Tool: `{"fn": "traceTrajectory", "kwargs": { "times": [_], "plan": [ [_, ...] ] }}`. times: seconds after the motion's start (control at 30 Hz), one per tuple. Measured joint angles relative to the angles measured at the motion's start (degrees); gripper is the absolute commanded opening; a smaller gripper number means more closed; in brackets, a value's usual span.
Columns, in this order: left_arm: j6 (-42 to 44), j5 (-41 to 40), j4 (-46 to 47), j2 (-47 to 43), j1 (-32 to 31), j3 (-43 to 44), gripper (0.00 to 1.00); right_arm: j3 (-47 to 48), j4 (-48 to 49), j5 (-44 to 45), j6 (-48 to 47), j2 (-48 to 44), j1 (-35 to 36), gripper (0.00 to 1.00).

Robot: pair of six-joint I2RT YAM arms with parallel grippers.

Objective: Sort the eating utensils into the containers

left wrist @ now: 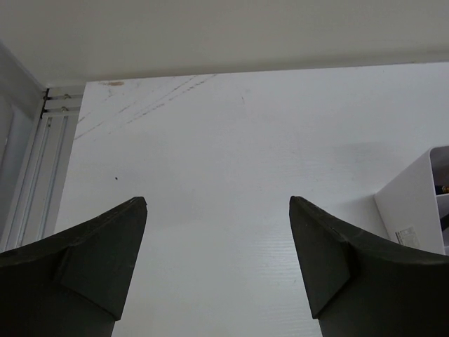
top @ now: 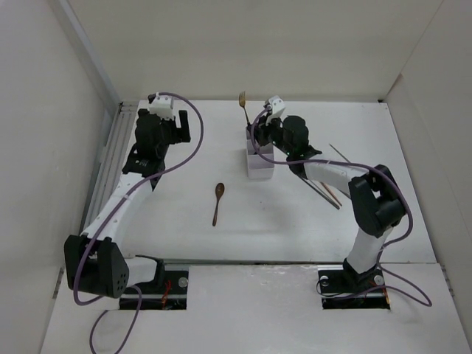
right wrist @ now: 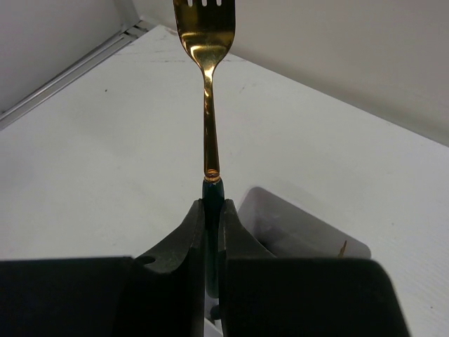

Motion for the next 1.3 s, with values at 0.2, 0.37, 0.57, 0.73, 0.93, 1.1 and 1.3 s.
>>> {"fn": "traceTrajectory", "kwargs": {
  "times": [0.2, 0.37, 0.57, 0.73, 0.93, 1.1, 1.3],
  "plan": [
    [3.0, 0.0, 3.8, 2.3, 0.0, 0.5, 0.82, -0.8, 3.5, 2.3, 2.1, 2.5, 0.2, 0.0],
    [3.8, 0.0, 6.0, 4.5, 0.2, 0.7, 0.82, -1.4, 4.8, 6.4, 3.5, 4.3, 1.2, 0.0],
    [3.8, -0.2, 8.7, 5.1, 1.4, 0.6, 0.82, -2.7, 3.6, 12.8, 4.4, 4.3, 4.0, 0.0],
    [3.6, -0.3, 10.6, 5.1, 2.0, -0.4, 0.83, -2.8, 3.0, 16.4, 4.4, 4.3, 5.3, 0.0],
    [3.6, -0.4, 12.0, 5.1, 2.0, -1.3, 0.83, -2.8, 0.4, 21.7, 4.7, 4.3, 5.6, 0.0],
    [3.6, -0.6, 13.6, 5.1, 2.0, -1.6, 0.83, -2.8, -1.1, 23.6, 4.9, 4.3, 5.7, 0.07],
    [3.6, -0.5, 15.0, 5.1, 2.0, -2.8, 0.83, -3.1, -1.6, 24.9, 5.4, 4.3, 6.5, 0.41]
  ]
}}
